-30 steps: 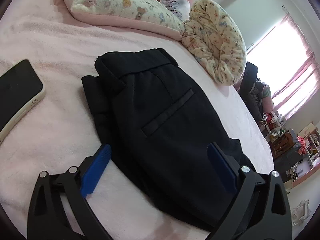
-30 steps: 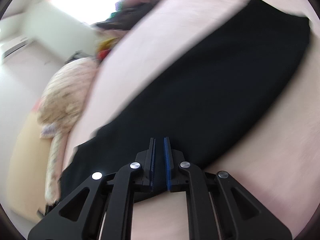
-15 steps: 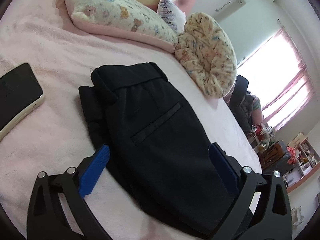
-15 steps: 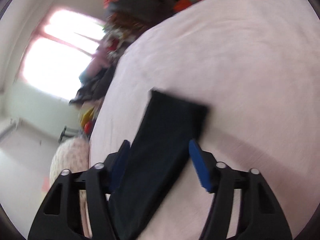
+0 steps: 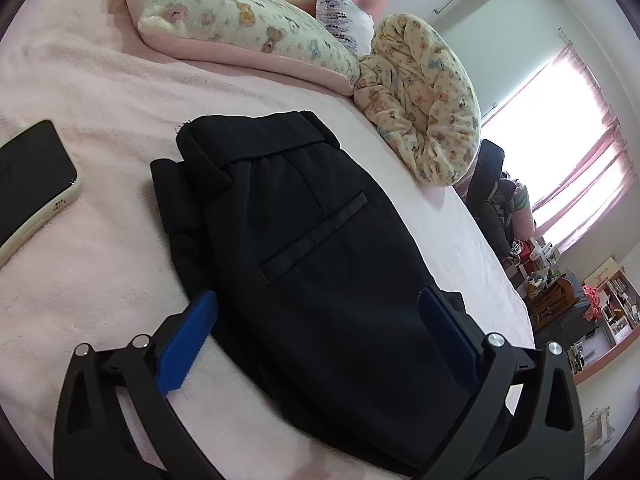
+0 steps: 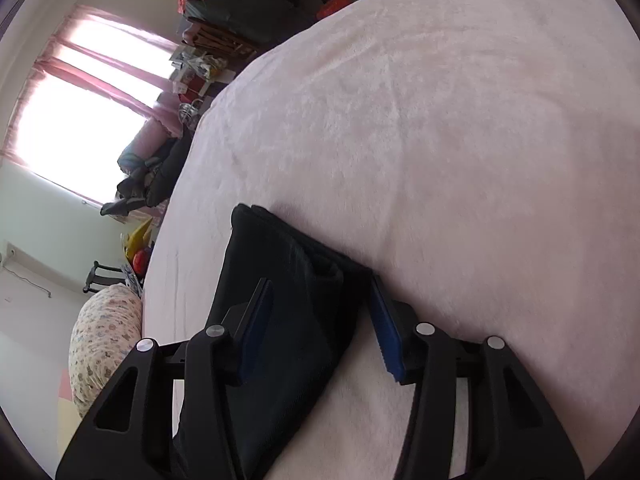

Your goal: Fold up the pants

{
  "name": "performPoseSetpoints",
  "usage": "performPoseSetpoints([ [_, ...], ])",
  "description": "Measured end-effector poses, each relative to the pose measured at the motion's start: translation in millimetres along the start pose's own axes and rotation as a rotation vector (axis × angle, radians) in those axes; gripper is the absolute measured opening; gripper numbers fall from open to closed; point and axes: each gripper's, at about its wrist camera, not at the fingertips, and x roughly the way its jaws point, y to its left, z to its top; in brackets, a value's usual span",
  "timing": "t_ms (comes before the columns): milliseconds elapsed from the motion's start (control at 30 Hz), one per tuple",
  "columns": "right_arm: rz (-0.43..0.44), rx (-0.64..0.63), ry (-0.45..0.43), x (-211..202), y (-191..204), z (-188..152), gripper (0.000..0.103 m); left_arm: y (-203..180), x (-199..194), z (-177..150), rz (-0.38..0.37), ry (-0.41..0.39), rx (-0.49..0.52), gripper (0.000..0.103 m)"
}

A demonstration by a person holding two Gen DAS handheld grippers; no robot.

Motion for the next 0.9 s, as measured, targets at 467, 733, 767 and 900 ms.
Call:
performPoseSetpoints([
  [467,0.245,-0.145,-0.070,-38,51,-13,0.020,-2,3,-2,-0.015,0.024,0.010,0.101],
  [733,0.476,-0.329,0.033,-59,164,-76,0.020,4,1,1,-0.032,0.025,-0.013,0.101],
  [767,0.506,-0.364,0.069,-58,183,-93,0.020,4,0,1,-0.038,0.024,-0.018,0.101],
  [900,0.562,-0.471,0.207,-46,236,-157,0.020,6,-3,2,-0.059,0.018,-0.031,0.101],
])
